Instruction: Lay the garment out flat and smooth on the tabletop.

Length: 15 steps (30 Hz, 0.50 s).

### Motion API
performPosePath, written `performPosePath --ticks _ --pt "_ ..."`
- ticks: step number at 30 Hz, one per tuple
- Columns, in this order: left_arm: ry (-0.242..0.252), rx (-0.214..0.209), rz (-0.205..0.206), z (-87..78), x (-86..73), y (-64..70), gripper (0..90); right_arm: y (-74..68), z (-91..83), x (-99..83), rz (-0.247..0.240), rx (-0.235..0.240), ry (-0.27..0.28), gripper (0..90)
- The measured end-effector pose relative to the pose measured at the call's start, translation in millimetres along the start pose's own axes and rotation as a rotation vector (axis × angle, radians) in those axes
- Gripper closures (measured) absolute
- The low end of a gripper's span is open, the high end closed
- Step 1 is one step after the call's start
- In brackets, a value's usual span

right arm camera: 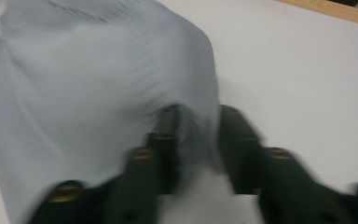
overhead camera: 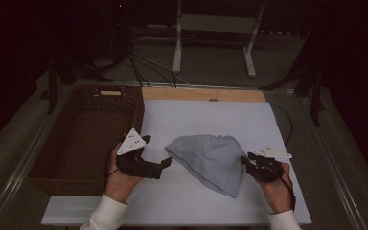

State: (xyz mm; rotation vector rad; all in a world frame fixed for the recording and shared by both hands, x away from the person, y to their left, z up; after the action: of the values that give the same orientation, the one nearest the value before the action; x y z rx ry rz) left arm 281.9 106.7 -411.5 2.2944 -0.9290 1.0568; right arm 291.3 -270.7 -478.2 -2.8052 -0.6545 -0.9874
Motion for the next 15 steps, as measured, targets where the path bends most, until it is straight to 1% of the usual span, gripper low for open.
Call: performPosePath --ticks 2,3,4,5,6,7,8,11,12,13,14,15 --pt "-0.003 -0.001 0.003 1.1 0.0 0.8 0.1 -7.1 0.7 1.0 -0.014 0.019 -0.02 37.2" --pt "-0.003 -0.001 0.003 1.1 0.0 0.8 0.1 -7.1 0.7 1.0 -0.014 0.019 -0.02 37.2" --pt "-0.004 -0.001 0.006 1.4 0.1 1.4 0.1 -11.7 1.1 1.1 -0.006 0.01 -0.024 30.8" --pt "-0.004 -0.001 0.006 1.4 0.1 1.4 0.1 -11.7 1.1 1.1 -0.006 0.01 -0.024 30.8" --pt "-0.001 -0.002 0.004 0.7 0.2 1.1 0.1 -17.4 -0.3 0.8 -0.006 0.027 -0.023 26.1" --pt "-0.001 -0.002 0.004 0.7 0.2 1.1 0.1 -17.4 -0.3 0.8 -0.006 0.027 -0.023 26.1" --pt "0.002 0.0 0.003 -0.4 0.2 0.4 0.1 -22.8 -2.7 -0.1 -0.011 0.037 -0.02 23.4" --pt "0.006 0.001 -0.002 -1.6 0.2 -0.1 0.1 -26.8 -4.7 -1.7 -0.019 0.05 -0.016 23.2" --pt "0.007 0.002 -0.002 -2.3 0.2 -0.2 0.1 -29.1 -5.2 -4.9 -0.025 0.065 -0.022 23.0" --pt "0.011 0.002 -0.003 -3.2 0.3 -0.2 0.1 -29.1 -5.2 -4.9 -0.025 0.065 -0.022 23.0" --pt "0.014 0.004 -0.002 -5.2 0.4 -0.7 0.1 -29.7 -4.7 -9.1 -0.017 0.083 -0.031 22.7" --pt "0.014 0.004 -0.002 -5.2 0.4 -0.7 0.1 -29.7 -4.7 -9.1 -0.017 0.083 -0.031 22.7"
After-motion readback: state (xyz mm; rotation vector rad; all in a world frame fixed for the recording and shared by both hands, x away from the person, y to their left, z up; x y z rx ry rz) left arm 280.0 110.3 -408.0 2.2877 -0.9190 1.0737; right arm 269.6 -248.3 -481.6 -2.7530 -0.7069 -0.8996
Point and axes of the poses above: each handheld gripper's, and its own axes: z roughly forward along the jaws, x roughly out of its top, y roughly to its right, the point moved 2 cm from there along z, roughly forward along the jaws, and after that the axes turned 12 degrees about -y, right-handed, at the moved point
